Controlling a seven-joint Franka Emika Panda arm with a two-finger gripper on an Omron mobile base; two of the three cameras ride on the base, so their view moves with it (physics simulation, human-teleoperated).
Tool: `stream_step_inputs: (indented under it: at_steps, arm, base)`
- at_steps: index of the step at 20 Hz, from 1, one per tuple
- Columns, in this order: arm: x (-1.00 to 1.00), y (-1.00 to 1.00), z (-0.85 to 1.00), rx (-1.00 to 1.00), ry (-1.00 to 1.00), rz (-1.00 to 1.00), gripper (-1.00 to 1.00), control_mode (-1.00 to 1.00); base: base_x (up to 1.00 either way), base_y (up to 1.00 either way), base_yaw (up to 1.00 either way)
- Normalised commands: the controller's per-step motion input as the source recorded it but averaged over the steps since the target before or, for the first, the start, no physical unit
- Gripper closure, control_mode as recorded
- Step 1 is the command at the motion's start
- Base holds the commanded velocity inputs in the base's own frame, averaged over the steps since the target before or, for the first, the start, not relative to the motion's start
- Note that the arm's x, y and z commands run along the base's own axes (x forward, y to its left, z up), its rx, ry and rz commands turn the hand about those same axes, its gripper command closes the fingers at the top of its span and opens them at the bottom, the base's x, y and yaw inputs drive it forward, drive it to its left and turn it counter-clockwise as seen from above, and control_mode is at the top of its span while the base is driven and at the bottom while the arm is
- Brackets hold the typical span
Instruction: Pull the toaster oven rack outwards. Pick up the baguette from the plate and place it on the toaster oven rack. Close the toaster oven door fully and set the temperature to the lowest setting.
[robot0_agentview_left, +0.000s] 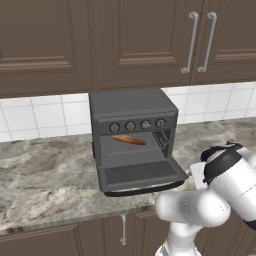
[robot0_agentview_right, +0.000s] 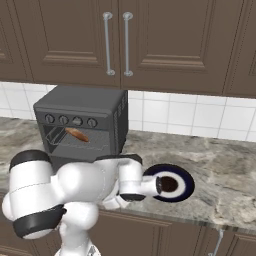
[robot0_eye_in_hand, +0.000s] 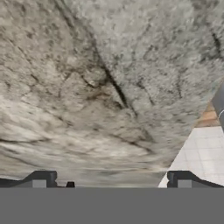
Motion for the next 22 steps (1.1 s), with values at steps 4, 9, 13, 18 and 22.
stream_step_inputs:
  at_steps: [4, 9, 13, 18, 22]
  arm:
    - [0.26, 0.19, -0.08, 0.01, 0.0, 0.0, -1.0, -1.0]
    - [0.29, 0.19, -0.15, 0.01, 0.02, 0.0, -1.0, -1.0]
    - [0.32, 0.17, -0.2, 0.01, 0.04, 0.0, -1.0, -1.0]
    - [0.26, 0.07, -0.09, 0.06, 0.01, 0.0, -1.0, -1.0]
    - [0.12, 0.0, 0.01, 0.12, 0.0, -0.02, -1.0, -1.0]
  base:
    - [0.0, 0.0, 0.0]
    - [0.0, 0.0, 0.0]
    - [0.0, 0.0, 0.0]
    - [0.0, 0.0, 0.0]
    - [0.0, 0.0, 0.0]
